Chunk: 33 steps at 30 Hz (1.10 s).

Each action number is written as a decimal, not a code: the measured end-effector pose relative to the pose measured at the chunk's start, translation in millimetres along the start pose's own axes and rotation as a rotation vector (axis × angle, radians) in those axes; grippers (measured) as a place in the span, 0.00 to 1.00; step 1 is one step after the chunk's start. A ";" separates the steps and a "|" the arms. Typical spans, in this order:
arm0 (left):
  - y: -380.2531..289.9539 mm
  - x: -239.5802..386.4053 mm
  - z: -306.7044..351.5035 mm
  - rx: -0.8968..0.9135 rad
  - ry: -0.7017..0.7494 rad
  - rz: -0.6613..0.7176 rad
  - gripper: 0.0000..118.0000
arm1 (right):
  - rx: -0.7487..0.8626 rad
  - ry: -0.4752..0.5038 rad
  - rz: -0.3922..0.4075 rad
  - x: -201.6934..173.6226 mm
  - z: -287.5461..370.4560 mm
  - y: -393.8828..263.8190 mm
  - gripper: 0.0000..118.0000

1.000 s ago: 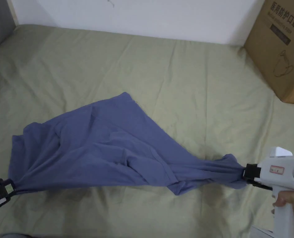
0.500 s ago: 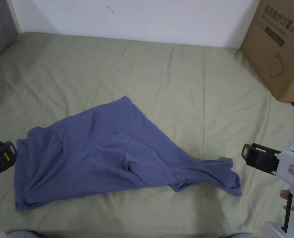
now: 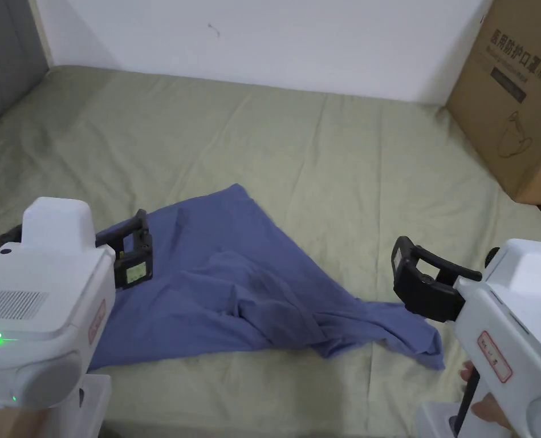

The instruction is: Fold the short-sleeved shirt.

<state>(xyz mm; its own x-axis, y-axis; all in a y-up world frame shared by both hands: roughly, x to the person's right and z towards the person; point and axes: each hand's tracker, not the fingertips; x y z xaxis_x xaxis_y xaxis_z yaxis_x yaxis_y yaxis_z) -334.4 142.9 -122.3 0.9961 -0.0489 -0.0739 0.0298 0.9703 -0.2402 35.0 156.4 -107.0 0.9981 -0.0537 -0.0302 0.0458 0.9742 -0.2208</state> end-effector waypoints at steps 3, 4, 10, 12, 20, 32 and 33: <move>-3.3 3.3 -3.0 -0.002 0.000 0.003 0.20 | 0.012 -0.013 0.008 -2.1 0.1 -2.2 0.55; -3.2 4.1 -3.3 0.000 -0.001 0.003 0.05 | 0.009 -0.017 0.004 -2.0 -0.3 -2.5 0.25; -7.3 6.4 -12.6 -0.028 -0.045 0.002 0.00 | -0.009 -0.024 -0.017 -5.5 -7.3 -2.4 0.00; -8.0 6.9 -16.0 -0.038 -0.049 0.010 0.00 | -0.007 -0.019 0.002 -7.6 -9.2 -1.2 0.00; 17.4 14.8 -68.8 -0.124 -0.149 0.026 0.02 | -0.024 0.021 0.008 -12.5 -22.6 3.5 0.00; 64.4 47.0 -279.1 -0.430 -0.244 -0.052 1.00 | -0.119 0.019 0.042 6.4 -62.7 8.0 0.00; 62.6 53.4 -301.3 -0.454 -0.249 -0.061 1.00 | -0.126 0.014 0.043 8.4 -67.1 7.4 0.00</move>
<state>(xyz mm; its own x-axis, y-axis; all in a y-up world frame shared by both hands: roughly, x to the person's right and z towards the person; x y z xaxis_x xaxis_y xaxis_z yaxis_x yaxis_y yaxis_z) -304.5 129.6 -432.9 0.9850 0.0092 0.1721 0.1041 0.7641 -0.6367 40.9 148.5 -174.3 0.9983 -0.0162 -0.0562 -0.0039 0.9405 -0.3398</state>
